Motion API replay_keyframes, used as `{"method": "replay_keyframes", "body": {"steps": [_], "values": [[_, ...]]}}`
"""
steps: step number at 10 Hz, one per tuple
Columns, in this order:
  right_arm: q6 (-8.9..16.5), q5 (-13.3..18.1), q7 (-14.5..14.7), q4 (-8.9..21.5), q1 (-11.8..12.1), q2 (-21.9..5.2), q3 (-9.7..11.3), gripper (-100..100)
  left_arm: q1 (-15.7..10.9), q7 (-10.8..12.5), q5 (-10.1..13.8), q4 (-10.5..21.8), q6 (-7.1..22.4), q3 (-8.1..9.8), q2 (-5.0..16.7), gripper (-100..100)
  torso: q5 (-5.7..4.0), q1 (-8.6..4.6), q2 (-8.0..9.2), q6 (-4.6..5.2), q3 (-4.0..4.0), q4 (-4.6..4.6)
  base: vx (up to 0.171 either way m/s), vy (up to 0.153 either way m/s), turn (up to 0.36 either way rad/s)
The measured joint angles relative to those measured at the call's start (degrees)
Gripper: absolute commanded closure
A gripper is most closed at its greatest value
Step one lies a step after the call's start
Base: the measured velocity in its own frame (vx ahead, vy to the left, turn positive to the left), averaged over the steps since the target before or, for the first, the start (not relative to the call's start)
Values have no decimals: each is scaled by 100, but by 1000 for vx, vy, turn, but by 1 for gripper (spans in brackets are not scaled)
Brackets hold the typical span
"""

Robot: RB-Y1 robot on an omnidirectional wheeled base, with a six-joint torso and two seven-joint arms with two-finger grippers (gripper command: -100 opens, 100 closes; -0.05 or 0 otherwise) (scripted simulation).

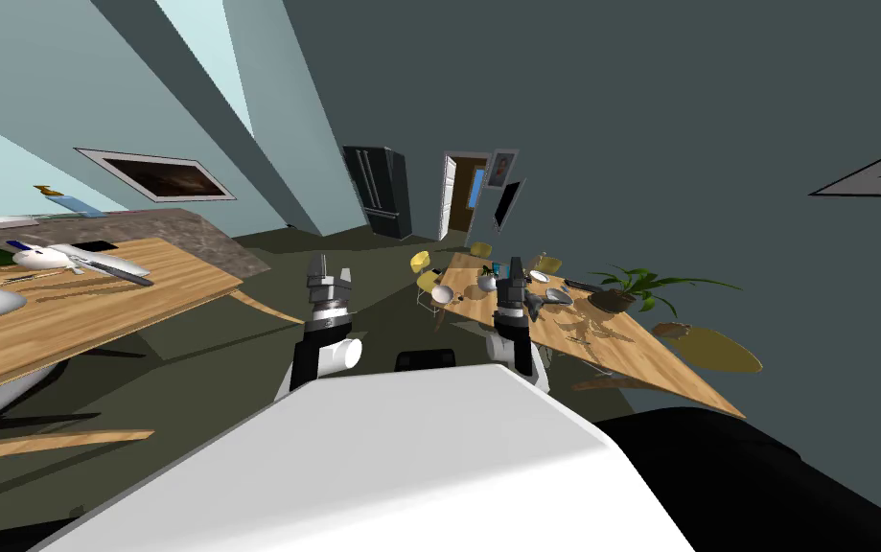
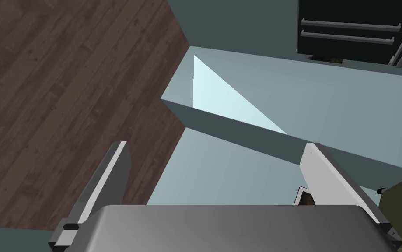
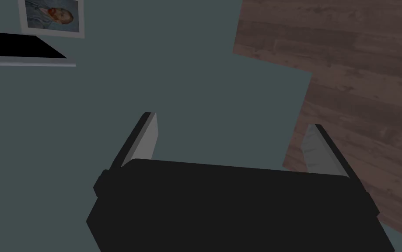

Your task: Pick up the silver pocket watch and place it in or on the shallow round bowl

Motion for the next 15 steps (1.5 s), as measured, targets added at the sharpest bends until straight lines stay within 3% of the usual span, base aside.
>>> {"method": "replay_keyframes", "body": {"steps": [1, 5, 6, 8, 10, 12, 13, 15], "values": [[17, 41, -15, 91, 31, -158, -2, -100, -1, 0, 0, 0, 0, 0, 0, 0, 0, -2, 17, -1, 9, 3, -139, 5, 77], [166, 427, 107, 507, 192, -601, 327, -100, -1, 0, 0, 0, 0, 0, 0, 0, -1, -4, 49, 1, 29, 12, -132, -4, 65], [146, 478, 94, 680, 202, -752, 335, -100, -1, 0, 0, 0, 0, 0, 0, 0, -2, -7, 37, 0, 22, 9, -132, -35, 115], [213, 751, 162, 1121, 178, -1050, 554, -100, -2, 0, 0, 0, 0, 0, 0, 0, -4, -16, 58, -1, 33, 13, -183, -11, 155], [193, 1003, 182, 1547, 370, -1445, 744, -100, -2, 0, 0, 1, 0, 0, 0, 0, -1, -2, 73, 0, 43, 17, -152, 5, 97], [362, 1179, 198, 1877, 255, -1761, 903, -100, -1, 0, 0, 0, 0, 0, 0, 0, -2, -8, 37, -1, 23, 10, -102, 0, 148], [383, 1359, 282, 2053, 361, -1855, 1091, -100, -2, 0, 0, 0, 0, 0, 0, 0, -2, -6, 44, 0, 26, 10, -96, -10, 92], [357, 1492, 296, 2288, 506, -2169, 1191, -100, -1, 0, 0, 0, 0, 0, 0, 0, -2, -11, 33, 1, 20, 8, -69, -3, 101]]}}
